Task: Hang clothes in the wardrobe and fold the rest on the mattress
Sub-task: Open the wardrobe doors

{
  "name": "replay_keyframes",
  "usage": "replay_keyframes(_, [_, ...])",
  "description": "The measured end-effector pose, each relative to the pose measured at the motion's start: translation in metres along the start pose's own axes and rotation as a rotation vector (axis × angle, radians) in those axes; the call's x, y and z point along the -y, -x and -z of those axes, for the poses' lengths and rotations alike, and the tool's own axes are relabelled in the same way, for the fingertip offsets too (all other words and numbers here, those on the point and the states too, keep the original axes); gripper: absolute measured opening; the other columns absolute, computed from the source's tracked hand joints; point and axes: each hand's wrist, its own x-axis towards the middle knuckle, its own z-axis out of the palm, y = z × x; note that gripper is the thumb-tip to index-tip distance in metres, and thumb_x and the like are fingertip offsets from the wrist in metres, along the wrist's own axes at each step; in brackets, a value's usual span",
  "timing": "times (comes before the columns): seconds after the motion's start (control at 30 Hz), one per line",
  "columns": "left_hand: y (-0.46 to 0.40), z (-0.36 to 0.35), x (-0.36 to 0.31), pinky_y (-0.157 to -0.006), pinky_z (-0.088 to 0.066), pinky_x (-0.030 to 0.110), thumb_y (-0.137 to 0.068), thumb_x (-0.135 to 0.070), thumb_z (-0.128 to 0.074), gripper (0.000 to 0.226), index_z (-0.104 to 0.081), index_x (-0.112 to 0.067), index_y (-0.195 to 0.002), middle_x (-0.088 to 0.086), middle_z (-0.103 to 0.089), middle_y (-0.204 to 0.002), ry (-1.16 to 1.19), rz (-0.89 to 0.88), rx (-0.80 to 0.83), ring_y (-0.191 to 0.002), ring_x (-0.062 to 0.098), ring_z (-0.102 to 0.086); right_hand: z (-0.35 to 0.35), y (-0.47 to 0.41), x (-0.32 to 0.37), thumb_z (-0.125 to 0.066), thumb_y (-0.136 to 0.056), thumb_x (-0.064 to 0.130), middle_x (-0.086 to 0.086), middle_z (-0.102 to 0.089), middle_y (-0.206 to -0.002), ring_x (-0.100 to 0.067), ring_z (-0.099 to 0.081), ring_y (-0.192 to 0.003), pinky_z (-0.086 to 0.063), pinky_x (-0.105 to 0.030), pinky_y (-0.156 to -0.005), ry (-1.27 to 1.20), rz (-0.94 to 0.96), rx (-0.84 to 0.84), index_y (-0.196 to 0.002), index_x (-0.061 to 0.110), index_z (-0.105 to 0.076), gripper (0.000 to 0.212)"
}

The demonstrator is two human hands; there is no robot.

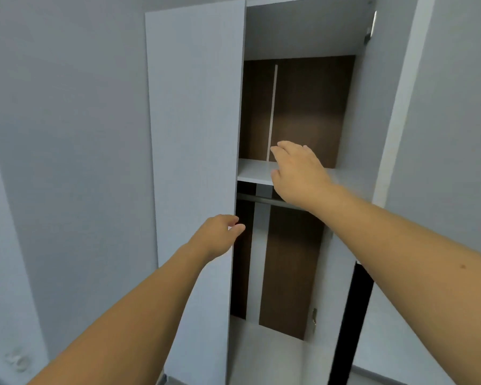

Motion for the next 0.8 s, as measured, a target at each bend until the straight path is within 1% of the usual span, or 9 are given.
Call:
replay_keyframes(0.1, [-0.034,0.036,0.043,-0.113,-0.034,0.039,-0.104,-0.043,-0.042,0.051,-0.038,-0.023,-0.151,-0.002,-0.039,-0.156,-0.156,-0.028,0.015,-0.140,0.023,-0.042,-0.034,-0.042,0.019,-0.046,-0.101,0.016,-0.009,-0.033,-0.154,-0.028,-0.034,-0.141,-0.029,-0.038,-0.115,-0.200,-0.123,0.049,-0.149,0.009,-0.033,0.051])
replay_keyframes(0.27, [-0.101,0.069,0.099,-0.113,-0.035,0.038,-0.106,-0.038,-0.037,0.052,-0.030,-0.019,-0.154,-0.003,-0.025,-0.162,-0.485,-0.156,0.108,-0.141,0.023,-0.038,-0.093,-0.115,0.040,-0.042,-0.104,0.016,-0.008,-0.023,-0.160,-0.028,-0.034,-0.141,-0.033,-0.031,-0.107,-0.509,-0.319,0.132,-0.153,0.007,-0.024,0.053])
replay_keyframes(0.37, [-0.142,0.071,0.115,-0.110,-0.038,0.042,-0.106,-0.035,-0.036,0.051,-0.033,-0.016,-0.152,0.001,-0.027,-0.161,-0.697,-0.259,0.168,-0.137,0.027,-0.040,-0.125,-0.155,0.039,-0.042,-0.104,0.017,-0.007,-0.028,-0.159,-0.027,-0.035,-0.140,-0.031,-0.025,-0.099,-0.662,-0.414,0.139,-0.153,0.009,-0.025,0.053])
replay_keyframes(0.43, [-0.168,0.064,0.122,-0.116,-0.030,0.042,-0.105,-0.036,-0.036,0.051,-0.034,-0.013,-0.151,0.005,-0.028,-0.160,-0.835,-0.368,0.183,-0.142,0.028,-0.033,-0.144,-0.181,0.036,-0.041,-0.104,0.016,-0.008,-0.033,-0.156,-0.026,-0.037,-0.138,-0.031,-0.023,-0.096,-0.716,-0.454,0.138,-0.151,0.007,-0.029,0.049])
replay_keyframes(0.5, [-0.193,0.049,0.127,-0.122,-0.017,0.043,-0.105,-0.036,-0.036,0.053,-0.032,-0.012,-0.152,0.008,-0.025,-0.162,-0.941,-0.468,0.190,-0.148,0.029,-0.022,-0.162,-0.205,0.029,-0.040,-0.104,0.015,-0.007,-0.033,-0.156,-0.023,-0.039,-0.136,-0.030,-0.023,-0.092,-0.762,-0.487,0.124,-0.151,0.007,-0.028,0.049])
replay_keyframes(0.57, [-0.217,0.029,0.130,-0.123,-0.006,0.045,-0.105,-0.036,-0.036,0.055,-0.029,-0.013,-0.154,0.009,-0.021,-0.164,-1.027,-0.564,0.186,-0.151,0.029,-0.013,-0.180,-0.229,0.021,-0.039,-0.105,0.016,-0.007,-0.035,-0.155,-0.019,-0.043,-0.128,-0.030,-0.023,-0.088,-0.810,-0.514,0.096,-0.151,0.007,-0.030,0.048])
replay_keyframes(0.63, [-0.239,0.009,0.128,-0.122,0.000,0.045,-0.105,-0.035,-0.038,0.056,-0.026,-0.013,-0.155,0.009,-0.017,-0.165,-1.077,-0.647,0.210,-0.153,0.029,-0.008,-0.201,-0.253,0.011,-0.038,-0.106,0.019,-0.008,-0.040,-0.150,-0.019,-0.045,-0.127,-0.030,-0.023,-0.086,-0.848,-0.529,0.075,-0.150,0.007,-0.031,0.046])
replay_keyframes(0.73, [-0.270,-0.017,0.120,-0.121,0.006,0.045,-0.104,-0.033,-0.040,0.058,-0.025,-0.014,-0.156,0.009,-0.015,-0.165,-1.166,-0.708,0.255,-0.153,0.029,-0.003,-0.229,-0.284,-0.001,-0.035,-0.107,0.026,-0.007,-0.038,-0.152,-0.023,-0.040,-0.134,-0.031,-0.024,-0.089,-0.929,-0.542,0.065,-0.154,0.009,-0.022,0.052])
replay_keyframes(0.8, [-0.293,-0.028,0.117,-0.120,0.009,0.047,-0.104,-0.035,-0.039,0.060,-0.021,-0.013,-0.157,0.010,-0.012,-0.166,-1.278,-0.720,0.252,-0.153,0.030,0.000,-0.246,-0.302,-0.008,-0.035,-0.107,0.032,-0.004,-0.042,-0.148,-0.021,-0.045,-0.129,-0.032,-0.021,-0.091,-0.998,-0.540,0.044,-0.154,0.012,-0.023,0.053])
